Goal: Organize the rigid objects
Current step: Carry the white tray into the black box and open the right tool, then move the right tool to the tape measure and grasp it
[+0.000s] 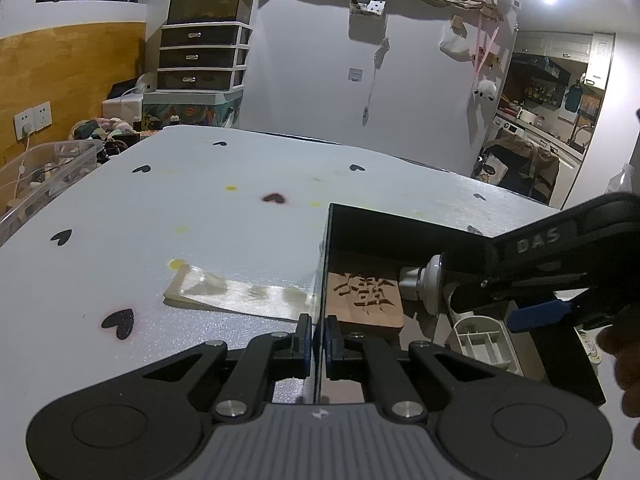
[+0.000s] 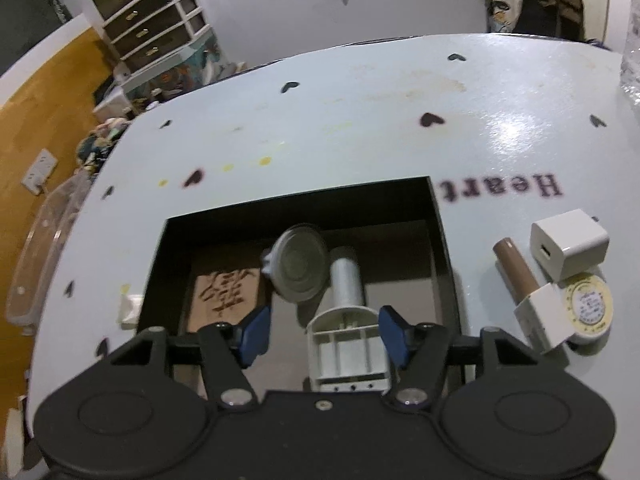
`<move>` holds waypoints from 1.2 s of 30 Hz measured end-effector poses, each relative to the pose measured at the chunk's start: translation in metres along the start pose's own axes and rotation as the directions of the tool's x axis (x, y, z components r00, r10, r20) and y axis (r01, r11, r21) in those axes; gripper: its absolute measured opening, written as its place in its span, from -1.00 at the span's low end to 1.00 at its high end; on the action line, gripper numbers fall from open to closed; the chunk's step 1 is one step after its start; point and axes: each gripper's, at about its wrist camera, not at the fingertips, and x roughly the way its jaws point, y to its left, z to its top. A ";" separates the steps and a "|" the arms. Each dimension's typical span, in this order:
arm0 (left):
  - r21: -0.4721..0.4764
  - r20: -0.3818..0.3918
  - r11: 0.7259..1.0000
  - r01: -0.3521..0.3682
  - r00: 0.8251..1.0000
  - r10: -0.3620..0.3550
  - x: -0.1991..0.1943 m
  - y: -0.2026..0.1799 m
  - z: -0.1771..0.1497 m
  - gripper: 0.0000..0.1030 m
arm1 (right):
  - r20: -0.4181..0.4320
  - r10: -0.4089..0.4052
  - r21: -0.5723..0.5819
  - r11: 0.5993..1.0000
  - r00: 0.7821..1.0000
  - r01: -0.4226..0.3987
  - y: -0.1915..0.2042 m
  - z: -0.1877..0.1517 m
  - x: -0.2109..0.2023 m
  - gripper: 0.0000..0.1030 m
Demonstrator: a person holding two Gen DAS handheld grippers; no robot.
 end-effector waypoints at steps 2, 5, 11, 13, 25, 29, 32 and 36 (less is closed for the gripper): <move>-0.001 -0.002 1.000 -0.002 1.000 0.002 0.000 0.000 0.000 -0.89 | 0.010 0.020 -0.006 1.000 1.000 -0.020 -0.001 -0.001 -0.006 0.24; -0.005 -0.002 1.000 -0.007 1.000 0.007 0.000 -0.001 0.000 -0.88 | 0.027 0.046 -0.012 0.999 0.999 -0.046 -0.004 0.000 -0.015 0.26; -0.007 -0.004 1.000 -0.019 1.000 0.019 0.000 -0.003 -0.001 -0.88 | 0.061 0.077 -0.034 0.997 0.995 -0.075 -0.010 -0.001 -0.030 0.38; -0.006 -0.005 1.000 -0.024 1.000 0.024 0.000 -0.003 0.000 -0.88 | 0.070 0.088 -0.043 0.995 0.994 -0.085 -0.011 -0.001 -0.035 0.41; 0.005 -0.001 0.999 -0.034 0.999 0.034 -0.003 -0.007 -0.002 -0.88 | 0.219 0.169 -0.142 0.980 0.961 -0.140 -0.037 -0.009 -0.080 0.94; 0.005 0.001 0.999 -0.034 0.999 0.034 -0.004 -0.007 -0.002 -0.88 | 0.283 0.174 -0.161 0.978 0.943 -0.132 -0.058 -0.014 -0.091 0.97; 0.002 0.005 1.000 -0.031 0.999 0.031 -0.006 -0.006 -0.003 -0.88 | 0.324 0.165 -0.161 0.980 0.932 -0.117 -0.077 -0.019 -0.096 0.98; 0.002 0.011 1.000 -0.031 0.999 0.031 -0.008 -0.006 -0.003 -0.88 | 0.347 0.101 -0.128 0.990 0.933 -0.059 -0.104 -0.026 -0.098 0.99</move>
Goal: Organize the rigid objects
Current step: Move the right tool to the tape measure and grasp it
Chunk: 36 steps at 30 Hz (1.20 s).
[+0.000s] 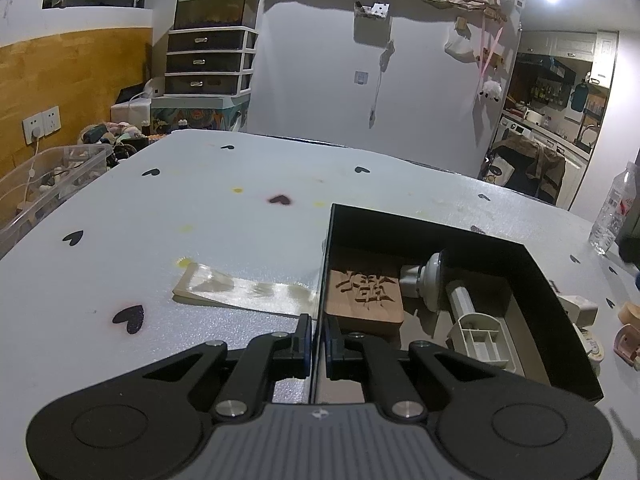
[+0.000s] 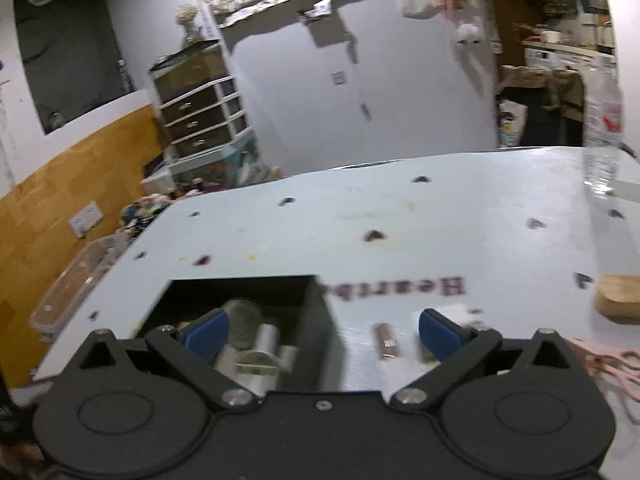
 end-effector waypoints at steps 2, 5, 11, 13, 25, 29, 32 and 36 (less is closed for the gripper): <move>0.001 0.002 1.000 -0.001 1.000 0.001 -0.001 0.000 -0.001 -0.88 | -0.003 -0.039 0.011 0.999 0.999 0.039 -0.013 -0.006 -0.002 0.99; 0.002 0.002 1.000 -0.004 1.000 0.004 -0.001 -0.001 -0.001 -0.88 | -0.011 -0.096 0.020 0.995 0.995 0.097 -0.029 -0.017 -0.004 0.99; 0.005 0.005 1.000 -0.009 1.000 0.009 -0.002 -0.002 -0.001 -0.88 | -0.028 -0.131 0.044 0.990 0.991 0.132 -0.058 -0.038 -0.006 0.91; 0.006 0.005 1.000 -0.010 1.000 0.010 -0.002 -0.002 -0.001 -0.88 | -0.030 -0.134 0.057 0.989 0.991 0.136 -0.065 -0.043 -0.005 0.84; 0.012 0.008 1.000 -0.029 1.000 0.029 -0.001 -0.005 0.000 -0.88 | -0.061 -0.160 -0.039 0.987 0.985 0.157 -0.081 -0.051 0.032 0.43; 0.014 0.010 0.999 -0.037 0.999 0.037 -0.001 -0.006 -0.001 -0.88 | -0.075 -0.140 -0.116 0.985 0.987 0.130 -0.073 -0.049 0.047 0.37; 0.016 0.011 0.999 -0.042 0.999 0.041 -0.001 -0.007 -0.001 -0.88 | -0.089 -0.148 -0.154 0.979 0.985 0.133 -0.069 -0.047 0.057 0.35; 0.012 0.018 0.999 -0.043 0.999 0.043 -0.001 -0.007 -0.002 -0.88 | -0.112 -0.140 -0.176 0.977 0.984 0.119 -0.065 -0.049 0.066 0.23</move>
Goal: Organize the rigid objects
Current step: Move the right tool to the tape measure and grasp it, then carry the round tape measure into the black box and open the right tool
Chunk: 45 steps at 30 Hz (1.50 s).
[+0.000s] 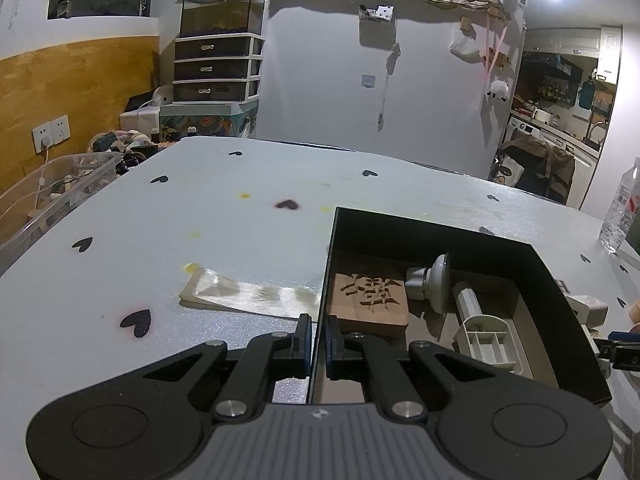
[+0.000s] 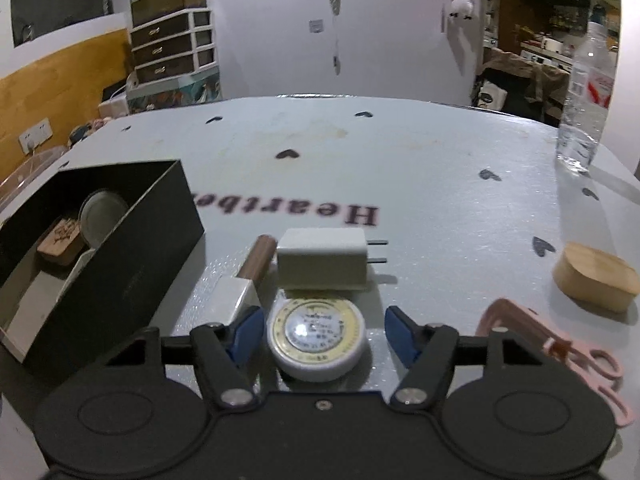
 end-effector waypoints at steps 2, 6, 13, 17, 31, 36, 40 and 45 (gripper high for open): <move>-0.001 0.003 1.000 -0.001 1.000 0.001 0.000 0.000 -0.001 -0.89 | -0.002 0.005 0.000 1.000 1.000 -0.005 0.001 -0.002 0.001 0.10; -0.006 0.001 1.000 -0.001 1.000 0.001 0.000 0.000 -0.004 -0.88 | -0.004 0.007 -0.008 1.000 1.000 -0.007 0.004 -0.006 -0.006 0.04; -0.016 0.002 1.000 0.000 1.000 0.000 0.003 0.001 -0.005 -0.89 | -0.017 0.024 0.000 1.000 1.000 -0.024 0.003 -0.017 -0.022 0.03; -0.023 0.006 1.000 0.002 1.000 -0.002 0.002 0.002 -0.006 -0.89 | -0.005 0.032 0.006 0.999 0.999 -0.032 0.001 -0.020 -0.034 0.03; -0.020 -0.007 1.000 0.007 1.000 -0.007 0.005 0.003 -0.004 -0.89 | 0.112 0.220 -0.121 0.971 0.969 -0.206 0.041 0.047 -0.057 0.03; -0.024 -0.008 1.000 0.013 1.000 -0.014 0.006 0.005 -0.004 -0.89 | 0.057 0.273 -0.245 0.936 0.960 -0.252 0.079 0.074 -0.034 0.03; -0.027 -0.008 1.000 0.016 1.000 -0.016 0.006 0.005 -0.005 -0.89 | 0.014 0.268 -0.301 0.920 0.963 -0.252 0.098 0.085 -0.015 0.03; -0.029 -0.009 0.999 0.017 1.000 -0.018 0.007 0.005 -0.004 -0.89 | -0.027 0.257 -0.307 0.918 0.966 -0.253 0.105 0.092 0.005 0.04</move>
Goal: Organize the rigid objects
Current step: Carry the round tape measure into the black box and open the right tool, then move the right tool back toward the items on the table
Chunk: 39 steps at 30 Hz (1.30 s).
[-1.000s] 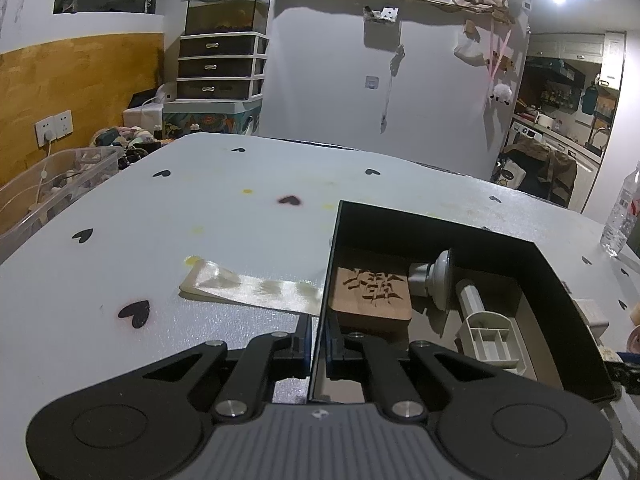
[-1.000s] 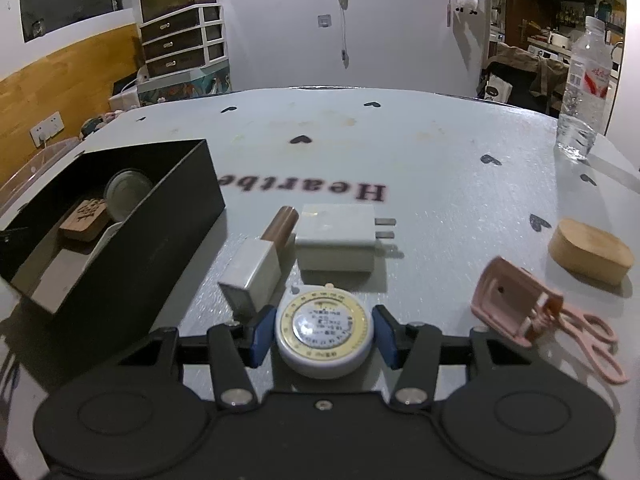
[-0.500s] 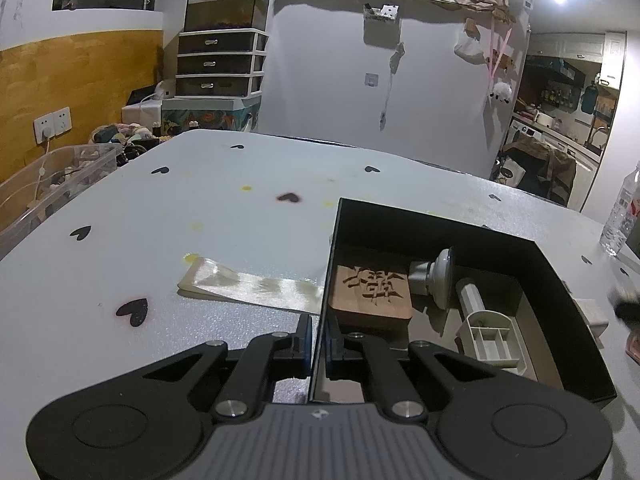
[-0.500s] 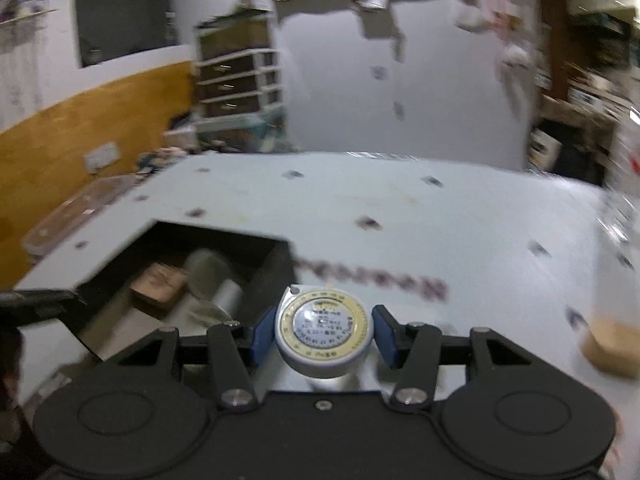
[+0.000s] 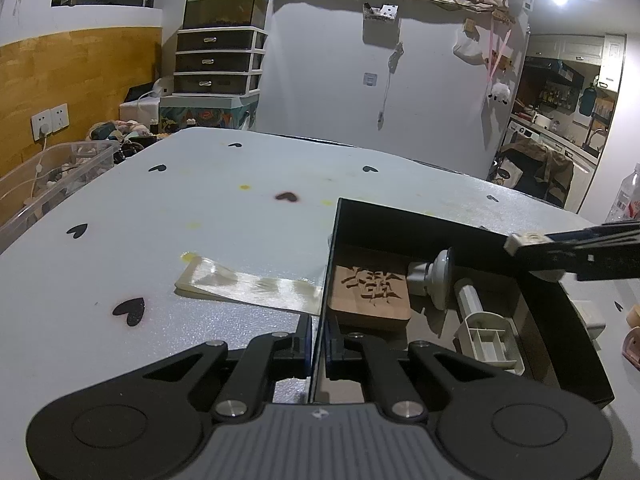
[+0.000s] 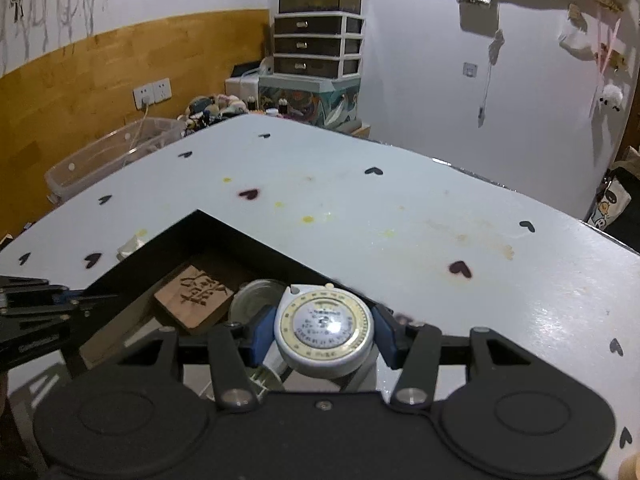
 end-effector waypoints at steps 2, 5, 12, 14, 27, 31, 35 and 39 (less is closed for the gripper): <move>-0.001 -0.001 1.000 0.000 1.000 0.000 0.001 0.000 0.000 -0.89 | 0.001 -0.010 -0.011 1.000 1.000 0.010 0.001 0.000 0.002 0.04; -0.002 -0.004 1.000 0.000 1.000 0.000 0.001 0.000 0.000 -0.89 | -0.011 -0.022 -0.006 1.000 1.000 0.022 0.003 0.002 0.002 0.21; -0.004 -0.010 1.000 0.003 1.000 -0.003 0.003 0.002 0.001 -0.89 | -0.030 -0.006 0.016 1.000 1.000 0.007 0.000 0.000 -0.006 0.21; -0.004 -0.012 1.000 0.003 1.000 -0.003 0.003 0.003 0.001 -0.89 | -0.031 0.000 0.024 1.000 1.000 0.001 0.000 0.000 -0.008 0.21; -0.003 -0.013 1.000 0.005 1.000 -0.005 0.004 0.003 0.001 -0.89 | -0.076 0.074 0.000 0.997 0.994 -0.074 -0.004 0.006 -0.024 -0.66; 0.003 -0.013 1.000 0.010 1.000 -0.010 0.004 0.003 0.000 -0.89 | -0.214 0.118 -0.220 0.961 0.970 -0.165 0.017 0.011 -0.025 -0.68; -0.005 -0.011 1.000 0.016 1.000 -0.016 0.005 0.004 -0.001 -0.89 | -0.354 0.048 -0.422 0.883 0.934 -0.205 0.042 0.011 -0.008 -0.70; -0.013 -0.010 1.000 0.025 1.000 -0.025 0.004 0.007 -0.002 -0.89 | -0.440 -0.055 -0.554 0.802 0.896 -0.223 0.056 0.005 0.019 -0.81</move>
